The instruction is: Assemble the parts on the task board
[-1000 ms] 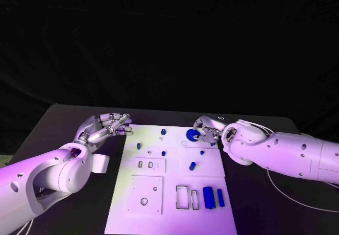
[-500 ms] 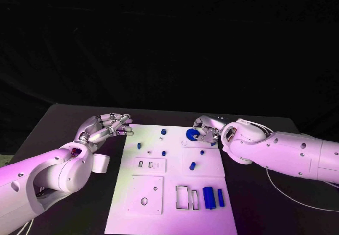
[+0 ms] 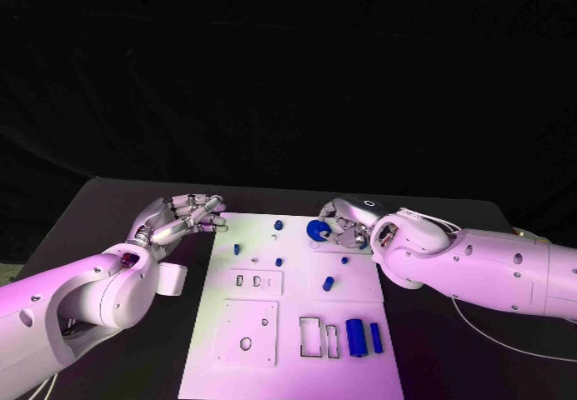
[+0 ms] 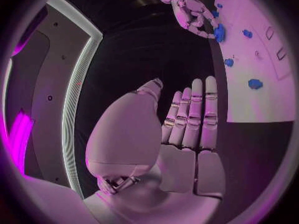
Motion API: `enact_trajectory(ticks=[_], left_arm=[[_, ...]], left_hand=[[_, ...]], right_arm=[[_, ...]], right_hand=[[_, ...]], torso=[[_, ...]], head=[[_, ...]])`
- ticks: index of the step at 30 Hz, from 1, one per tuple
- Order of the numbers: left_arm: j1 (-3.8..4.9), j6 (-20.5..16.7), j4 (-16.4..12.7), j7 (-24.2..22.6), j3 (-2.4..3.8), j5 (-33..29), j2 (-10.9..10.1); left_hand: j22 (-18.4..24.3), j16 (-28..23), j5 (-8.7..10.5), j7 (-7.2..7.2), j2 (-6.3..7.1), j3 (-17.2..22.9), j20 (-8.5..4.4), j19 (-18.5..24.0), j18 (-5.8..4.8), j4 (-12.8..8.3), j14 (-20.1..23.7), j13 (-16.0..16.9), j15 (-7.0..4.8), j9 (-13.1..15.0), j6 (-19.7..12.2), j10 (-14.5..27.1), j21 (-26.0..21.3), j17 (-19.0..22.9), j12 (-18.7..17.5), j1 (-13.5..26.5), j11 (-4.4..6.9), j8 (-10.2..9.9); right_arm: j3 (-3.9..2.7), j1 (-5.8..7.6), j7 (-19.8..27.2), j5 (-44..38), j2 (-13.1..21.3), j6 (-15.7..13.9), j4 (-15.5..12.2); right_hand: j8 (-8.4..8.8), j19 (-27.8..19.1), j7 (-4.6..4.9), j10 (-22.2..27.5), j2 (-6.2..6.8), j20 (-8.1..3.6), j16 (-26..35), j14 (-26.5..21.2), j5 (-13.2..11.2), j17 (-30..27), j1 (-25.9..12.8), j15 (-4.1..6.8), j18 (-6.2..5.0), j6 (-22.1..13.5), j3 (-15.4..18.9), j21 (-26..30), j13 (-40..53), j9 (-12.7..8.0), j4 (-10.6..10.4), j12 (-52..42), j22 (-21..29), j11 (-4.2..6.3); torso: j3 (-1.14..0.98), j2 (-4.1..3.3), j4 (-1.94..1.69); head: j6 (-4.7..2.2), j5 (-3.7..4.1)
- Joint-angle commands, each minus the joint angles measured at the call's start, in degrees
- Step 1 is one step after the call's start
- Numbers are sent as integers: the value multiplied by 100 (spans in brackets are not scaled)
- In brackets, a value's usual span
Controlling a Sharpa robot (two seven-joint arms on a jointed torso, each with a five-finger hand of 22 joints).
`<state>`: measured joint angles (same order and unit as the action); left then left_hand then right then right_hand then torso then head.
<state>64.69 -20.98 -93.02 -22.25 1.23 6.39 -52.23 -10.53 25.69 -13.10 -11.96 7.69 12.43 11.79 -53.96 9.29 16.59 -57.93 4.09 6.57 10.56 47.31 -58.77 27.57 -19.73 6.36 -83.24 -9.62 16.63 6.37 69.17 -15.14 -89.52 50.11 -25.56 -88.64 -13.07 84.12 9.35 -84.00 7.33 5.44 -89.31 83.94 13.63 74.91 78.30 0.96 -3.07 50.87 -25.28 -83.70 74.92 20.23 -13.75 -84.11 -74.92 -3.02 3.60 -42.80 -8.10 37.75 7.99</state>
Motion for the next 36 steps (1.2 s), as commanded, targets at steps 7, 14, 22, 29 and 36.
enact_trajectory(ticks=[7,14,22,29,36], left_arm=[[3,115,-10,-12,4,-13,21],[3,121,-16,-8,4,-13,31],[4,123,-25,-3,4,-13,34],[4,129,-31,5,4,-13,27],[4,132,-37,10,4,-13,25]], left_hand=[[-8,38,32,-110,14,28,17,37,108,-13,44,-7,-17,6,-41,49,23,-7,-26,28,-13,-43],[-8,38,32,-110,14,28,17,37,108,-13,44,-7,-17,6,-41,49,23,-7,-26,28,-13,-43],[-8,38,32,-110,14,28,17,37,108,-13,44,-7,-17,6,-41,49,23,-7,-26,28,-13,-43],[-9,40,32,-116,16,29,18,40,107,-15,49,-7,-13,6,-52,58,27,-12,-32,25,-18,-47],[-9,41,32,-118,18,28,19,41,107,-15,51,-8,-12,5,-56,62,28,-14,-35,24,-20,-49]], right_arm=[[-3,13,-229,-653,-116,-519,-373],[-1,14,-248,-697,-385,-505,-350],[21,2,-250,-694,-737,-419,-101],[39,-17,-241,-669,-923,-338,79],[49,-23,-229,-658,-1067,-239,222]], right_hand=[[-72,93,-206,-237,76,-53,-39,578,-46,1372,-24,36,103,551,-47,-17,979,85,36,-12,-752,42],[-73,87,-207,-231,81,-54,-38,577,-55,1366,-30,37,100,556,-52,-9,970,87,40,-2,-743,42],[-73,97,-206,-235,94,-56,-39,578,-74,1372,-50,38,105,561,-59,-21,975,91,43,-7,-759,43],[-71,88,-206,-233,96,-56,-38,576,-80,1365,-58,38,101,561,-61,-10,973,91,44,-5,-745,43],[-67,87,-204,-234,107,-57,-39,577,-106,1370,-87,37,101,560,-67,-8,975,94,43,-5,-745,42]], torso=[[2,-5,-7],[15,2,-17],[15,-5,-17],[14,-6,-9],[3,-4,-1]], head=[[11,-26],[12,-30],[22,-58],[45,-86],[54,-94]])
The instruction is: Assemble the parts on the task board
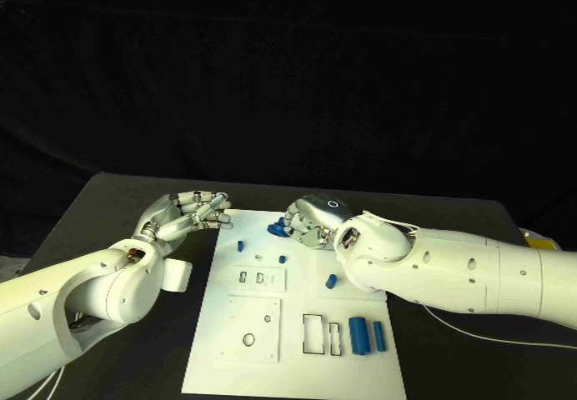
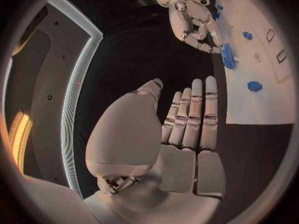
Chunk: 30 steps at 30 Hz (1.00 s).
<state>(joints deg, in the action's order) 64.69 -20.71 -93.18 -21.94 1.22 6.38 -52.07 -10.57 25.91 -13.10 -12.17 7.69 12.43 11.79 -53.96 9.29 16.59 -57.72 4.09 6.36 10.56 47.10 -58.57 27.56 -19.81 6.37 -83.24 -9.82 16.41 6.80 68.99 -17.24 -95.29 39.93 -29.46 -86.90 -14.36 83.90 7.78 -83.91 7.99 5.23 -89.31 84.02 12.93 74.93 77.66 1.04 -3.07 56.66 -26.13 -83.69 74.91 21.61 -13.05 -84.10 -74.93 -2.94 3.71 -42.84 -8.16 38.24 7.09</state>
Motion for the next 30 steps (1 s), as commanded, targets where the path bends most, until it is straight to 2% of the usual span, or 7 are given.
enact_trajectory(ticks=[1,4,18,30], left_arm=[[4,107,-20,-22,5,-12,10],[4,112,-21,-20,5,-11,10],[4,120,-18,-9,5,-9,2],[4,125,-14,1,5,-9,-5]], left_hand=[[-5,18,32,-97,18,28,19,41,107,-16,30,-8,9,6,-36,42,28,-7,-35,24,1,-27],[-5,18,32,-97,18,28,19,41,107,-16,30,-8,9,6,-36,42,28,-7,-35,24,1,-27],[-6,19,32,-101,20,28,20,42,107,-16,34,-8,11,5,-43,49,30,-10,-40,23,-2,-31],[-7,21,32,-106,20,29,22,45,107,-16,39,-8,14,6,-51,58,34,-15,-47,22,-6,-34]], right_arm=[[8,-7,-19,-80,-72,170,74],[16,-16,-17,-77,-123,216,137],[50,-63,5,-49,-265,472,314],[54,-76,65,-23,-208,242,263]], right_hand=[[63,109,-47,-244,45,-36,-37,568,-48,1361,-37,29,101,-18,17,-9,978,-43,-29,-9,-746,33],[63,109,-47,-244,45,-36,-37,568,-48,1361,-37,29,101,-18,17,-9,978,-43,-29,-9,-746,33],[80,112,-44,-239,87,-35,-35,566,-158,1352,-124,26,102,-23,4,-10,973,-32,-26,-1,-753,30],[105,110,-32,-241,118,-33,-38,568,-234,1363,-176,21,102,-50,-1,-7,978,-32,-23,-4,-753,22]], torso=[[-9,0,7],[-13,0,4],[-9,1,9],[-13,1,13]], head=[[7,-7],[7,-8],[30,-15],[22,-37]])
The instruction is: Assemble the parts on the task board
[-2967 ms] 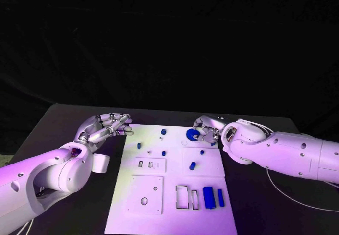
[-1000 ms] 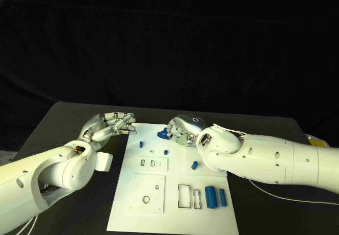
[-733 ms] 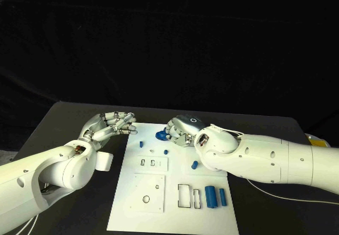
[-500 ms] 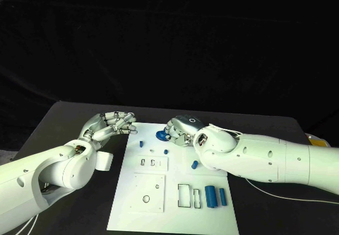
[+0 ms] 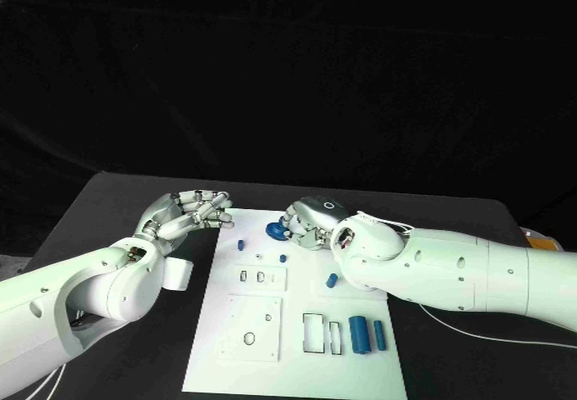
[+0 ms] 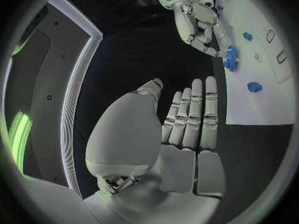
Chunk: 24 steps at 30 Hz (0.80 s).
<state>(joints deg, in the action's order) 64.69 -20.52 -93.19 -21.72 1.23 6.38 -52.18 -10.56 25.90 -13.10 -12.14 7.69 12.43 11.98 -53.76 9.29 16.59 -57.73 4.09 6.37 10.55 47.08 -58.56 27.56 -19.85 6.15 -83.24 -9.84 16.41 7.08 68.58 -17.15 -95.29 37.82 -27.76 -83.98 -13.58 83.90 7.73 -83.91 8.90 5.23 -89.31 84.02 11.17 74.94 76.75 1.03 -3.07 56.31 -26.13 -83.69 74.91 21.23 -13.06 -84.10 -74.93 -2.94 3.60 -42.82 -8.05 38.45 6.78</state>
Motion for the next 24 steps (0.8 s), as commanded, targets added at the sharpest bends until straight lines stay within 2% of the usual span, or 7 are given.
enact_trajectory(ticks=[1,4,8,12,24], left_arm=[[4,106,-13,-18,4,-9,6],[4,107,-10,-15,4,-9,7],[4,112,-8,-10,4,-9,7],[4,115,-6,-6,4,-9,9],[4,128,1,14,4,-9,15]], left_hand=[[-8,21,32,-108,20,29,2,24,107,-16,39,-8,14,6,-49,56,34,-11,-25,22,-5,-34],[-8,21,32,-108,20,29,2,24,107,-16,39,-8,14,6,-49,56,34,-11,-25,22,-5,-34],[-8,22,32,-110,20,29,3,25,106,-16,41,-8,15,6,-52,59,35,-12,-27,22,-6,-36],[-8,22,32,-110,20,29,3,25,106,-16,41,-8,15,6,-52,59,35,-12,-27,22,-6,-36],[-9,22,32,-113,19,30,4,26,106,-15,45,-8,16,6,-58,65,37,-15,-31,22,-9,-39]], right_arm=[[26,-35,64,-10,6,53,-35],[26,-36,77,18,14,2,-54],[26,-37,62,37,17,-75,-73],[26,-37,42,53,3,-91,-63],[23,-37,3,106,-52,-154,2]], right_hand=[[49,108,-16,-237,50,-29,-37,568,-105,1362,-125,14,101,-39,6,-3,973,3,-32,3,-750,13],[125,108,25,-222,123,-9,-37,568,-237,1361,-249,-16,102,-132,48,0,957,-15,-76,23,-753,-22],[176,102,50,-208,230,23,-40,570,-235,1371,-439,-48,99,-173,186,11,945,-16,-171,39,-748,-50],[222,99,65,-187,270,36,-42,572,-243,1382,-478,-60,97,-240,259,17,922,-20,-195,67,-745,-64],[273,81,89,-155,268,52,-39,569,-236,1369,-491,-78,90,-322,313,42,891,-26,-219,106,-722,-86]], torso=[[-2,-1,1],[-2,-1,-1],[-1,-1,-1],[1,-2,-1],[3,-3,-8]], head=[[3,-8],[-4,-12],[-1,-21],[-4,-18],[-10,-18]])
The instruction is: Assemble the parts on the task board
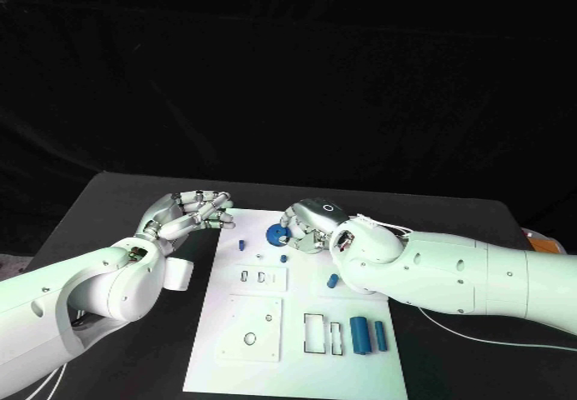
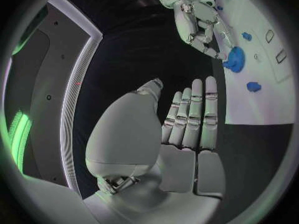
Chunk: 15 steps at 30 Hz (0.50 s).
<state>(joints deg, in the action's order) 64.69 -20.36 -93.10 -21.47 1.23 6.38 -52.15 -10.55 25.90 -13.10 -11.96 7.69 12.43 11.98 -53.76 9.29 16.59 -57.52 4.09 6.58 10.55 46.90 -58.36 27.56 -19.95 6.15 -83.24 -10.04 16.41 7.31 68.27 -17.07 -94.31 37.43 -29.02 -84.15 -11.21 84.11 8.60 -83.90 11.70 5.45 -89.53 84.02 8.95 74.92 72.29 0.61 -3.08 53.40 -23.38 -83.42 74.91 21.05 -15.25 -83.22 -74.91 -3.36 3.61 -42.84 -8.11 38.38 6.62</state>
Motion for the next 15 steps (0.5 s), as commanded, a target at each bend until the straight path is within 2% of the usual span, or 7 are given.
enact_trajectory(ticks=[1,15], left_arm=[[4,115,-8,-9,4,-9,13],[4,140,12,8,4,-9,27]], left_hand=[[-10,22,32,-131,19,30,4,26,106,-15,23,-8,-5,6,-40,46,37,-5,-31,22,11,-39],[-10,23,31,-135,15,33,5,28,106,-14,28,-8,-2,6,-47,52,40,-8,-35,21,8,-42]], right_arm=[[1,-6,-9,9,-17,-35,32],[-2,-1,5,33,-62,5,139]], right_hand=[[40,61,5,-154,-19,32,-17,570,-9,1374,-39,-38,92,-38,37,15,888,-9,1,22,-725,-46],[52,56,11,-146,-24,37,-16,569,-6,1366,-21,-43,90,-57,42,21,880,-9,8,31,-719,-52]], torso=[[4,2,3],[0,-1,9]], head=[[-1,-8],[5,0]])
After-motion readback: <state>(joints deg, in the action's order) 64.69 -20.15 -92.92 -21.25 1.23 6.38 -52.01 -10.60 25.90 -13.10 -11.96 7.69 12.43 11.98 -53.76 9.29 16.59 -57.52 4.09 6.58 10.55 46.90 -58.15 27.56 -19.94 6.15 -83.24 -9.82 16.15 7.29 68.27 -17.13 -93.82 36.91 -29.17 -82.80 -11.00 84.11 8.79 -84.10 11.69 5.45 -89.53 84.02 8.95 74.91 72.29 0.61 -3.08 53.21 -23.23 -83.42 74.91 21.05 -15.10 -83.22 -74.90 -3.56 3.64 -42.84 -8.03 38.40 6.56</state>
